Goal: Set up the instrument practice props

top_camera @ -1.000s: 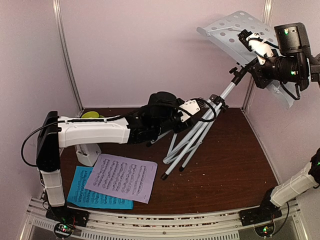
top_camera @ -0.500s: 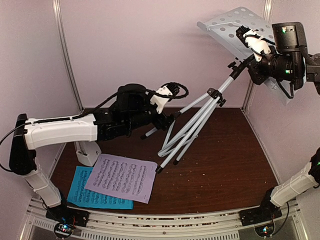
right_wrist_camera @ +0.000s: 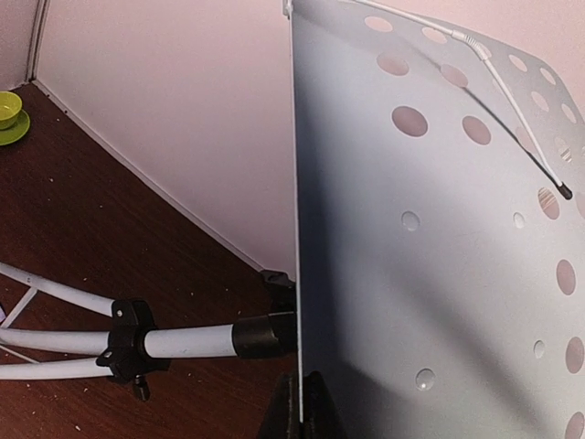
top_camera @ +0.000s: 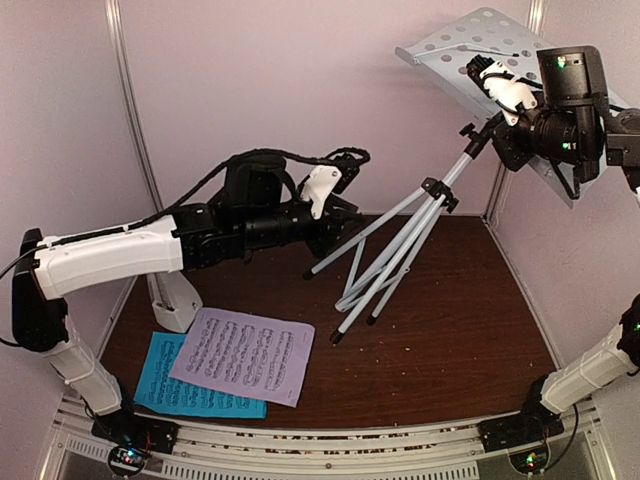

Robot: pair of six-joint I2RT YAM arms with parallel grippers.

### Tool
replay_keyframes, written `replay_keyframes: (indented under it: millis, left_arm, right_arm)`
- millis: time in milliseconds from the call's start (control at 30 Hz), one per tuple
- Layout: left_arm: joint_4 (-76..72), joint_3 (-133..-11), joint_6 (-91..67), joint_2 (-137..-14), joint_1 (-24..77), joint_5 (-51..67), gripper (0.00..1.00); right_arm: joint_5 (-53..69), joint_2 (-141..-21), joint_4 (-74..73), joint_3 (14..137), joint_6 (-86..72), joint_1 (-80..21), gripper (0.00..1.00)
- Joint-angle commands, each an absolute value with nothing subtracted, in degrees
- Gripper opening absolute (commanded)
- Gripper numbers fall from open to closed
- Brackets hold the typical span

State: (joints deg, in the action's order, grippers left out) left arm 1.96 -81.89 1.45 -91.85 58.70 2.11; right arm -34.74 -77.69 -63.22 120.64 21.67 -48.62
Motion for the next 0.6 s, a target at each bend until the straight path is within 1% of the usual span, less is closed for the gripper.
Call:
replay_keyframes:
  millis: [0, 167, 267, 433, 500, 567]
  left_arm:
    - [7.82, -90.35, -3.15, -97.87, 59.46, 10.98, 0.23]
    - [13.34, -96.18, -2.77, -102.89, 59.94, 12.67, 0.23]
    - [16.2, -98.51, -2.6, -104.92, 60.01, 10.41, 0.24]
    - [19.2, -102.45, -2.06, -107.87, 59.99, 7.33, 0.42]
    - [20.46, -104.14, -1.78, -109.14, 59.94, 6.79, 0.46]
    - [21.14, -105.5, -1.55, -110.35, 59.96, 6.67, 0.48]
  right_arm:
    - [-39.98, -74.95, -44.68, 122.52, 22.2, -50.12, 0.0]
    - [-40.92, -75.31, -43.54, 122.6, 23.54, -51.34, 0.0]
    - [-41.13, -75.42, -42.92, 122.72, 23.95, -52.06, 0.0]
    - [-40.77, -75.5, -42.54, 122.61, 23.91, -52.79, 0.0]
    - [-40.77, -75.54, -42.3, 122.63, 23.83, -53.21, 0.0]
    - [-40.74, -75.56, -42.28, 122.82, 23.82, -53.6, 0.0]
